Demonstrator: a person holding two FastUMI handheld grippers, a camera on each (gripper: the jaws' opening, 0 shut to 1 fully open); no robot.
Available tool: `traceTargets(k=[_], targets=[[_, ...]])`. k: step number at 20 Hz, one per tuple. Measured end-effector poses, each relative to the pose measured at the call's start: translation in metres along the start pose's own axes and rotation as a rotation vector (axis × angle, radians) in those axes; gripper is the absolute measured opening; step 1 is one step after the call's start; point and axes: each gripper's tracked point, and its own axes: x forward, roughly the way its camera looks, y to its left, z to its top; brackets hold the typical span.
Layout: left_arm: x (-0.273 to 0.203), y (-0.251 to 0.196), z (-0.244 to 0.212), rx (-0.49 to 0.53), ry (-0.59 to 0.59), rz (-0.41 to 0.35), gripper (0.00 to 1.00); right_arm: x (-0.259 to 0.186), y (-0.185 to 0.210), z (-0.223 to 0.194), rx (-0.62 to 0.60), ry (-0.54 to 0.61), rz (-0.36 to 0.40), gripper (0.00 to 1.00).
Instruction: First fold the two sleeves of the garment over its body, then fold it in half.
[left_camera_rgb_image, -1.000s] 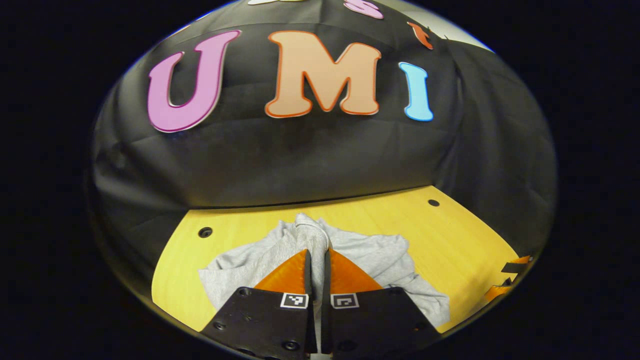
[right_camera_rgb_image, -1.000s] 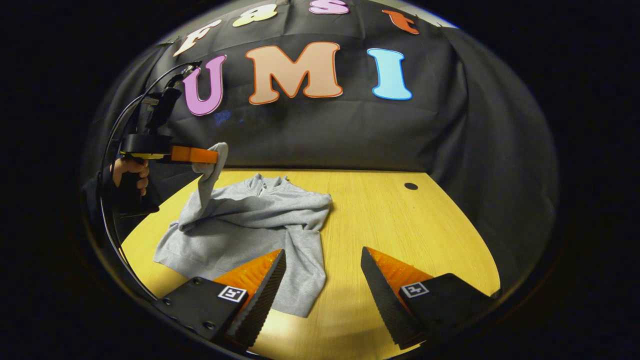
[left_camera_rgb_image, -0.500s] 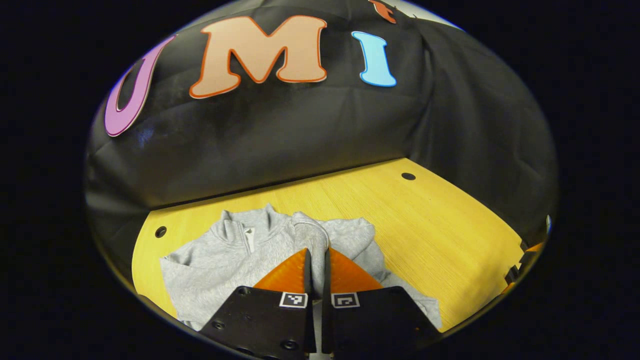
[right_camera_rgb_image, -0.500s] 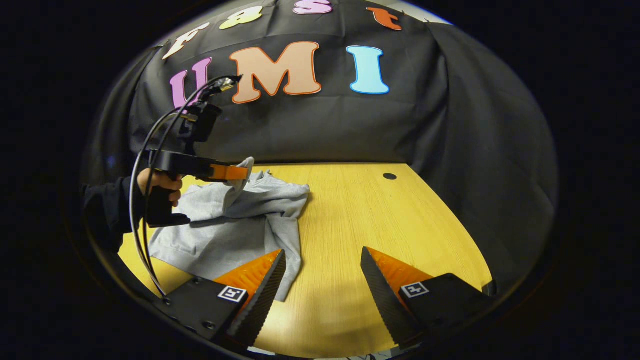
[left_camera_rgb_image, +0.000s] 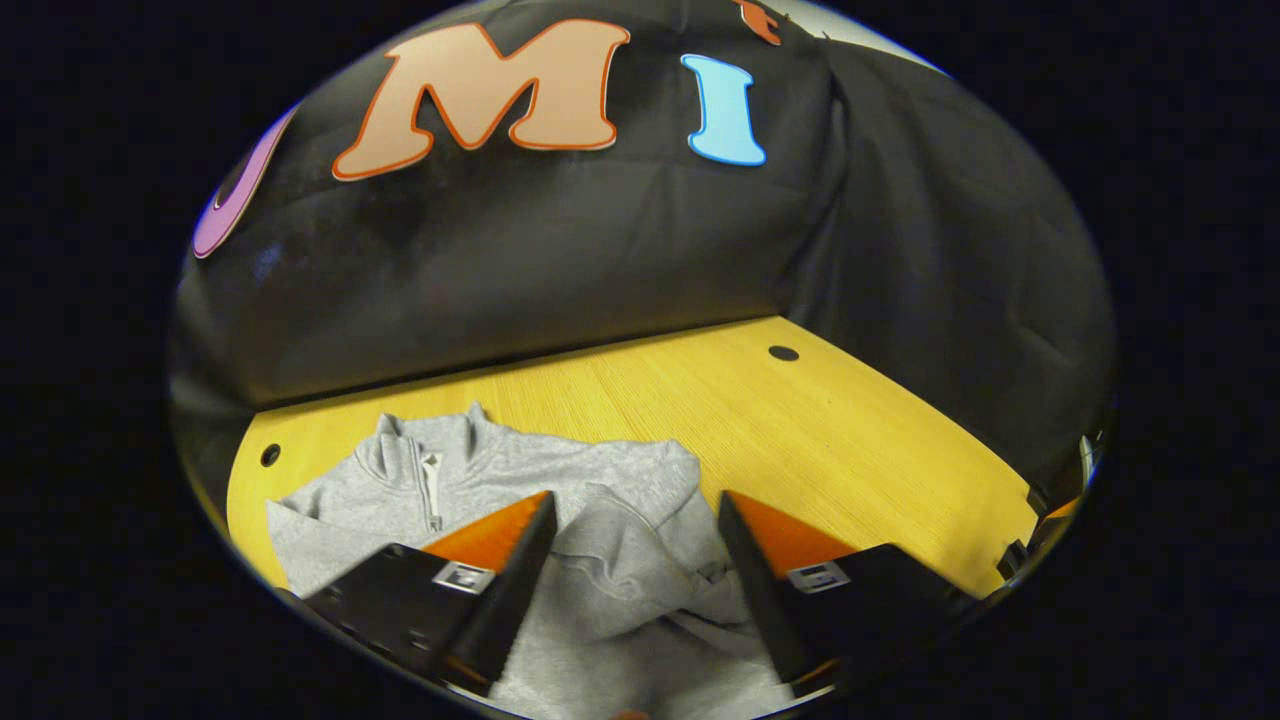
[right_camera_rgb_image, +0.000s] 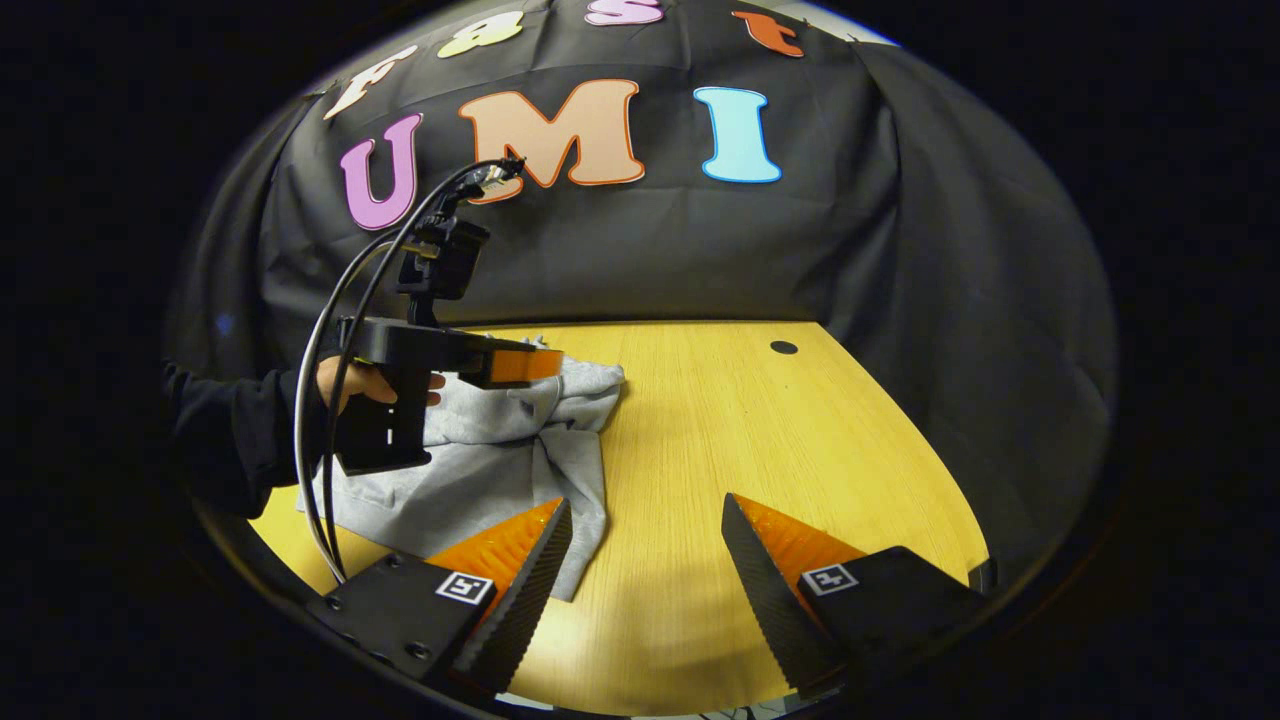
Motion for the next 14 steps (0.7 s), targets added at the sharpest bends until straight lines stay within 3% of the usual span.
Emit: traceTargets(k=[1,2,11,12,14], targets=[[-0.004,0.006,0.004,0.007,-0.014,0.017,0.99,0.002,0.004,0.002,0.000,-0.004,0.008,0.96],[-0.011,0.011,0.007,0.005,-0.027,0.031,0.95,0.004,0.008,0.004,-0.001,-0.007,0.017,0.96],[-0.107,0.097,0.006,-0.088,-0.110,0.173,0.95,0.039,0.060,0.010,-0.007,0.006,0.118,0.96],[-0.119,0.108,0.001,-0.092,-0.109,0.196,0.95,0.044,0.065,0.011,-0.005,0.008,0.123,0.91],[-0.144,0.130,-0.012,-0.091,-0.100,0.243,0.95,0.051,0.072,0.009,-0.006,0.015,0.133,0.96]])
